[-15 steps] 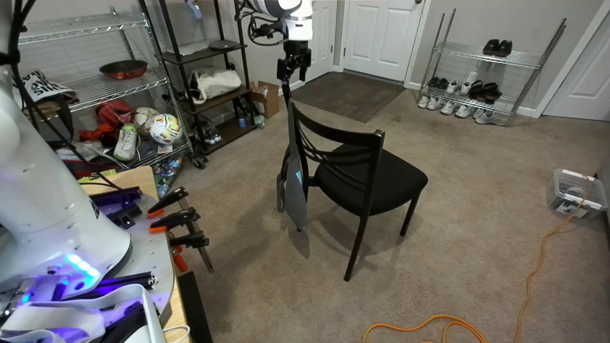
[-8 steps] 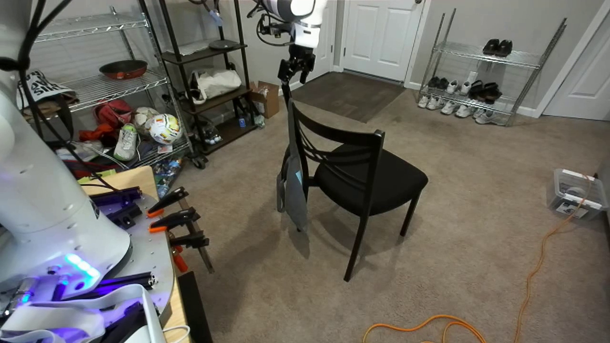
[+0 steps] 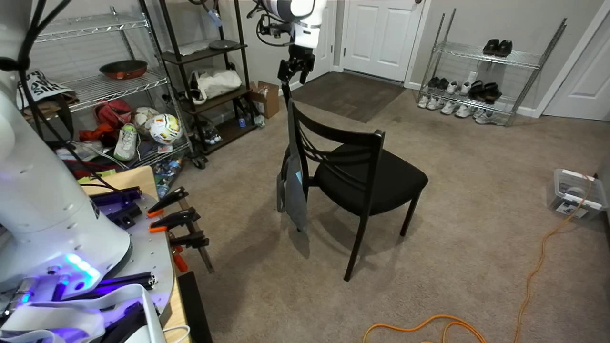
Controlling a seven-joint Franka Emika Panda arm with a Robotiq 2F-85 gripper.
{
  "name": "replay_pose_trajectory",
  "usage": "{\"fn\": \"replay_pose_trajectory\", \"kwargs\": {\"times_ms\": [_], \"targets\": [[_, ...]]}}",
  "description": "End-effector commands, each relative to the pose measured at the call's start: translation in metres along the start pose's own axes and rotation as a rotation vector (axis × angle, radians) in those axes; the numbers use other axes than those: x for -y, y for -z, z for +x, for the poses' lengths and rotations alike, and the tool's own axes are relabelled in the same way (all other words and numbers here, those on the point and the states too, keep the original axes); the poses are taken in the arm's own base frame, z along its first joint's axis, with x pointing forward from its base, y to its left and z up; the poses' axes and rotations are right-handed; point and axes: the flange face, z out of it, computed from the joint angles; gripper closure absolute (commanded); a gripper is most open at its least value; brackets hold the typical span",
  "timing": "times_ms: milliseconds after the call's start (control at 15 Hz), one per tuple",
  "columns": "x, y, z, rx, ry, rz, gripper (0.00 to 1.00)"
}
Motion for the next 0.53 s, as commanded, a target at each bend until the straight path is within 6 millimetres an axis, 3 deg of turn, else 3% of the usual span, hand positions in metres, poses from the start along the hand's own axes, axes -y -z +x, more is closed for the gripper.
{"fn": "replay_pose_trajectory", "kwargs": {"times_ms": [0, 467], "targets": [[0.000, 0.000, 0.000, 0.000, 0.000, -0.001, 0.00], [-0.014, -0.017, -0.011, -0.025, -0.030, 0.031, 0.00]]}}
